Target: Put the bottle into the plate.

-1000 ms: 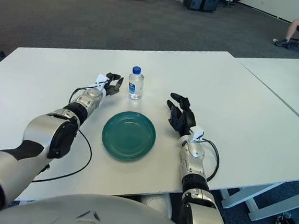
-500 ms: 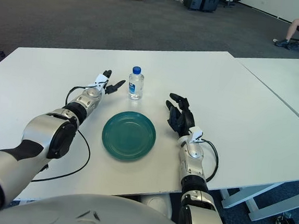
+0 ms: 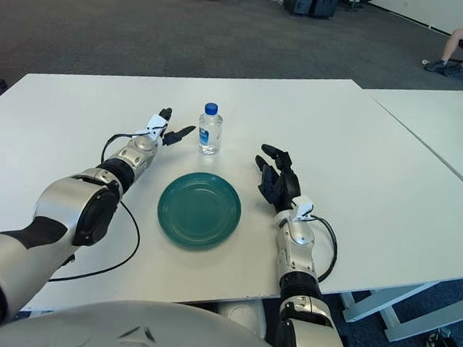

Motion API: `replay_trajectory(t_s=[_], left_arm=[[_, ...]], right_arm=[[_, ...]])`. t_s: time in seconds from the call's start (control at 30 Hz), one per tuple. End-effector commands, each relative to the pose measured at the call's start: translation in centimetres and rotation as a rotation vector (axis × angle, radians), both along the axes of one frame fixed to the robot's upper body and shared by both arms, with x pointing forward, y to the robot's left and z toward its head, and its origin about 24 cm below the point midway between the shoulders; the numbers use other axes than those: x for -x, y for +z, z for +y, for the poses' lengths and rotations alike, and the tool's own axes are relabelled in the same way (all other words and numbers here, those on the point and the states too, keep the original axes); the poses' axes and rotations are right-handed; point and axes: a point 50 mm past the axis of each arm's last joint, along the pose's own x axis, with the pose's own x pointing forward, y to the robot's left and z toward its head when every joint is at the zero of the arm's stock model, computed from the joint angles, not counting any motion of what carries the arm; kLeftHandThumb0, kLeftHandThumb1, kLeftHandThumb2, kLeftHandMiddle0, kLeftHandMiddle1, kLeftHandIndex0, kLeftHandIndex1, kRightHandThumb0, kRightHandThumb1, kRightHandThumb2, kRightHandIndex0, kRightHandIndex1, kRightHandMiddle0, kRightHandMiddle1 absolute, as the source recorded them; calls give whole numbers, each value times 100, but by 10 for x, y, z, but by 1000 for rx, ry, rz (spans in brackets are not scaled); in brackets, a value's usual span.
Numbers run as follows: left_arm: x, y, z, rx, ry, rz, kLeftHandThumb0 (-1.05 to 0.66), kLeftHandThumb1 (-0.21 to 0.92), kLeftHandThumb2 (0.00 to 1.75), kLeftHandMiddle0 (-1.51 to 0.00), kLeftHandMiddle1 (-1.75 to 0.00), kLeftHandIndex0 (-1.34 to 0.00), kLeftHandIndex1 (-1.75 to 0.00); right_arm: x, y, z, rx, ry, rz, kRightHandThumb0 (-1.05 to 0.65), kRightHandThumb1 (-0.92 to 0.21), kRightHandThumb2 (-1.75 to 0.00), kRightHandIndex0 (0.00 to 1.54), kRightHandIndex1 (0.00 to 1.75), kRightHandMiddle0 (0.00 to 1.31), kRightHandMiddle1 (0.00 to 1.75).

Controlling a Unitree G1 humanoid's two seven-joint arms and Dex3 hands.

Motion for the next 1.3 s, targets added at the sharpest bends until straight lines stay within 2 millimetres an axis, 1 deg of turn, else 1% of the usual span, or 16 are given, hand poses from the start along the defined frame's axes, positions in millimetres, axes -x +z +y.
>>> replay_trajectory(t_s=[0.0, 0.43, 0.57, 0.77, 0.83, 0.93, 1.1, 1.27], left_arm=[[-3, 4, 3, 10, 3, -14, -105, 92, 10, -9, -3, 0, -22], [-3, 4, 3, 41, -24, 1, -105, 92, 10, -12, -5, 0, -19], [-3, 4, 1, 48, -36, 4, -105, 91, 8, -14, -7, 0, -25], [-1, 3, -6, 53, -73, 14, -102, 89, 5, -18, -9, 0, -35], [-1, 4, -9, 57, -85, 17, -101, 89, 4, -18, -10, 0, -36], [-1, 5, -19, 73, -115, 19, -101, 89, 4, -18, -10, 0, -36], [0, 7, -26, 93, -140, 21, -100, 90, 3, -20, -11, 0, -38], [1, 8, -36, 99, -175, 24, -97, 90, 3, -24, -14, 0, -44]], right_arm=[[23, -29, 7, -48, -15, 152, -50, -92, -73, 39, 0, 0, 89], [24, -29, 9, -40, -14, 152, -48, -92, -73, 40, 1, 0, 90], [24, -29, 9, -41, -18, 151, -49, -92, -73, 39, 0, 0, 90], [25, -29, 8, -24, -25, 145, -51, -92, -74, 38, 0, 0, 86], [25, -29, 8, -19, -26, 145, -52, -92, -74, 38, 0, 0, 85], [25, -30, 7, -23, -32, 141, -52, -92, -75, 37, 0, 0, 84], [26, -30, 6, -25, -40, 137, -53, -92, -77, 38, 0, 0, 82], [25, -30, 5, -19, -48, 130, -53, -92, -77, 39, 1, 0, 84]])
